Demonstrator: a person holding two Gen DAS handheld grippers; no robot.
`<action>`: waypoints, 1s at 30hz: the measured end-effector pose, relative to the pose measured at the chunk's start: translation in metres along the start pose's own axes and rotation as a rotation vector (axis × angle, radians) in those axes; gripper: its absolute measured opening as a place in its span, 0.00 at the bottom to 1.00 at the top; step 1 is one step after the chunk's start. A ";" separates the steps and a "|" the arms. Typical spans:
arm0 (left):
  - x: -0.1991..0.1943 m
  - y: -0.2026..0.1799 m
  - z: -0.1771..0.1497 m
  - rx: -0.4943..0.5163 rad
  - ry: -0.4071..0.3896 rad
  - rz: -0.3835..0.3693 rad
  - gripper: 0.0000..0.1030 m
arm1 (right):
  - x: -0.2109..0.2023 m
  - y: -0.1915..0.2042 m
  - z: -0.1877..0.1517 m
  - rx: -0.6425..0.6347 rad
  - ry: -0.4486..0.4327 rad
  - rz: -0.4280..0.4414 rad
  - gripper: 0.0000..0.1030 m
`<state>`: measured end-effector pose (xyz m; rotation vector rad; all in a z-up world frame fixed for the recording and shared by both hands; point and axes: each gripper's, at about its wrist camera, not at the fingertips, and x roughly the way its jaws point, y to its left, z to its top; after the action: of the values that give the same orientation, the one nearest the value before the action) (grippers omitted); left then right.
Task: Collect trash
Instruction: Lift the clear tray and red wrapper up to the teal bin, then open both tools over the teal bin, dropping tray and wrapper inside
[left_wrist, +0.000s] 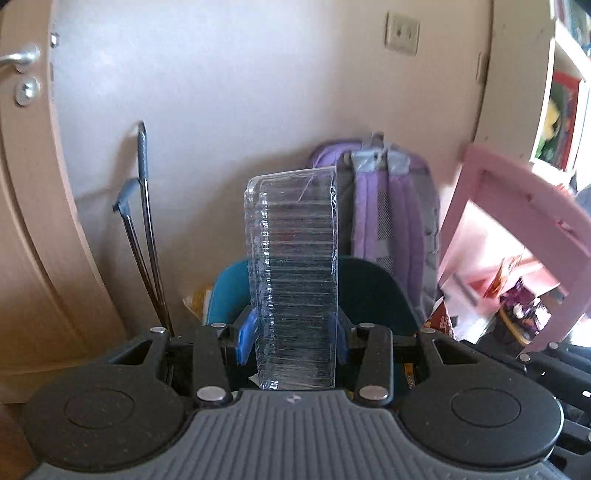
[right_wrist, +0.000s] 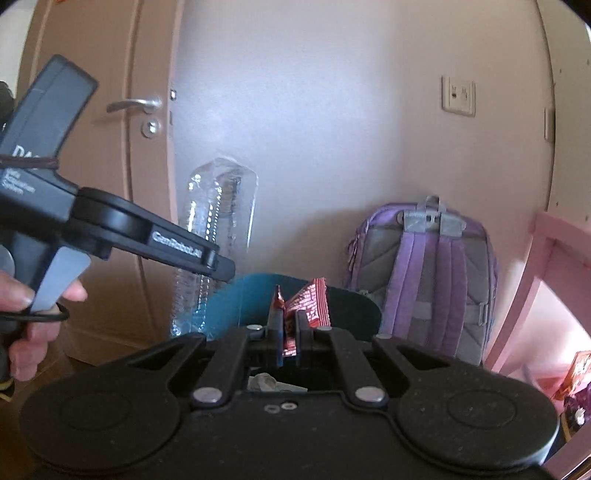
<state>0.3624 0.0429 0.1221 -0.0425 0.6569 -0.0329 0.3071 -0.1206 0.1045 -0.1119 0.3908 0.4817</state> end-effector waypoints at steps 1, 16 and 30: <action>0.010 -0.001 0.002 0.005 0.011 0.009 0.41 | 0.007 -0.001 -0.001 0.007 0.009 0.001 0.05; 0.114 -0.006 -0.012 0.084 0.222 0.020 0.41 | 0.090 -0.013 -0.029 0.055 0.215 0.023 0.05; 0.109 -0.008 -0.029 0.052 0.276 0.004 0.63 | 0.085 -0.013 -0.035 0.100 0.249 0.015 0.17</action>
<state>0.4311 0.0290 0.0328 0.0135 0.9322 -0.0526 0.3707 -0.1021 0.0394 -0.0723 0.6593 0.4636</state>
